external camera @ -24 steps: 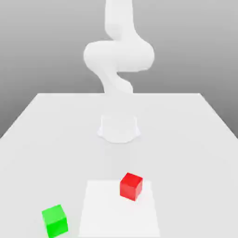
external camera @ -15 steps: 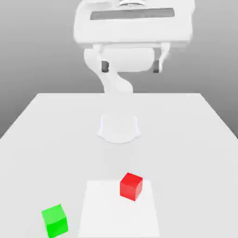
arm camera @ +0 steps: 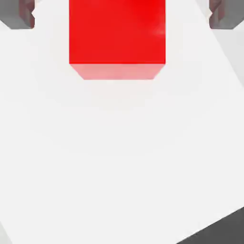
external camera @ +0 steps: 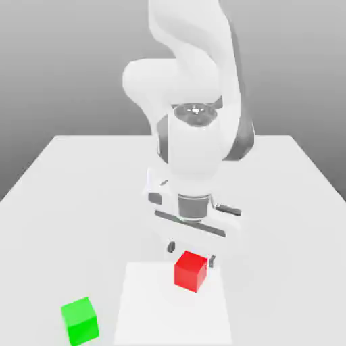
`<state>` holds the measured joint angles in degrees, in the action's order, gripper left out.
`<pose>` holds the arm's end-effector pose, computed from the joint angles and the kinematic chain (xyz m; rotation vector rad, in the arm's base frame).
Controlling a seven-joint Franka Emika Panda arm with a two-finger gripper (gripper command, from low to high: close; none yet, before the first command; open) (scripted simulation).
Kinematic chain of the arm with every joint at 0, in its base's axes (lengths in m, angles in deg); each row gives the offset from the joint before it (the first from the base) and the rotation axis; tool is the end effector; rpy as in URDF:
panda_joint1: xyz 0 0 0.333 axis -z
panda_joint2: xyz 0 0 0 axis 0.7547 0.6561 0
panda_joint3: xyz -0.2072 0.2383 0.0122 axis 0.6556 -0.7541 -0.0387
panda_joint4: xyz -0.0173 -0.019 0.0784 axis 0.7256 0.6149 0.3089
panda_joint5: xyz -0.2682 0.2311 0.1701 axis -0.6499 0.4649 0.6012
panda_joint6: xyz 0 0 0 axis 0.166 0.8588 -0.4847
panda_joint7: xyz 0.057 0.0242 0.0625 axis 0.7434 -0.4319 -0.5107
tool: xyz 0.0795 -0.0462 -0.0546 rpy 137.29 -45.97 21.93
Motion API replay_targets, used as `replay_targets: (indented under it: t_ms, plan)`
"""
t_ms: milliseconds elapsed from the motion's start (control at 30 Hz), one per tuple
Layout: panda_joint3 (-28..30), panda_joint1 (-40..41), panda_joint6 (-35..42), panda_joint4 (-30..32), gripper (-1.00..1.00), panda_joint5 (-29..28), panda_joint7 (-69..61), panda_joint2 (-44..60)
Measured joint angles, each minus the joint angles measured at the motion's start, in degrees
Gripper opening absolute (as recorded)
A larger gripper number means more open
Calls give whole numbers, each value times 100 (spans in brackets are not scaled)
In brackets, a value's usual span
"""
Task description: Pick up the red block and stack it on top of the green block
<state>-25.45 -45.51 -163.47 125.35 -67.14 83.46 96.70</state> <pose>0.3572 0.0363 0.1594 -2.5120 1.8820 -0.0021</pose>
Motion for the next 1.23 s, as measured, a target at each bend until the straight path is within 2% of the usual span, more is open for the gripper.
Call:
replay_targets:
  t_ms: [33, 67, 300, 433, 567, 733, 933, 1000, 1100, 1133, 1233]
  plan:
    - [178, -152, -169, -25, 0, -103, 73, 200]
    - [272, -229, -264, -39, -100, -170, 120, 312]
    - [266, -226, -261, -37, -100, -167, 122, 297]
    - [-60, -39, 302, 56, -100, 368, -258, -375]
    - [-42, -147, 932, 114, -100, 804, -609, -1058]
    - [281, 543, 1531, -764, -100, 1002, -1192, -784]
    - [742, 1339, 2197, -2002, -100, 827, -1683, -199]
    - [836, 1435, 2129, -2231, -100, 780, -1759, 100]
    - [852, 1469, 1633, -2321, -100, 787, -1795, 688]
    - [861, 1461, 1510, -2333, 100, 803, -1811, 824]
    - [861, 1461, 1510, -2333, 100, 803, -1811, 824]
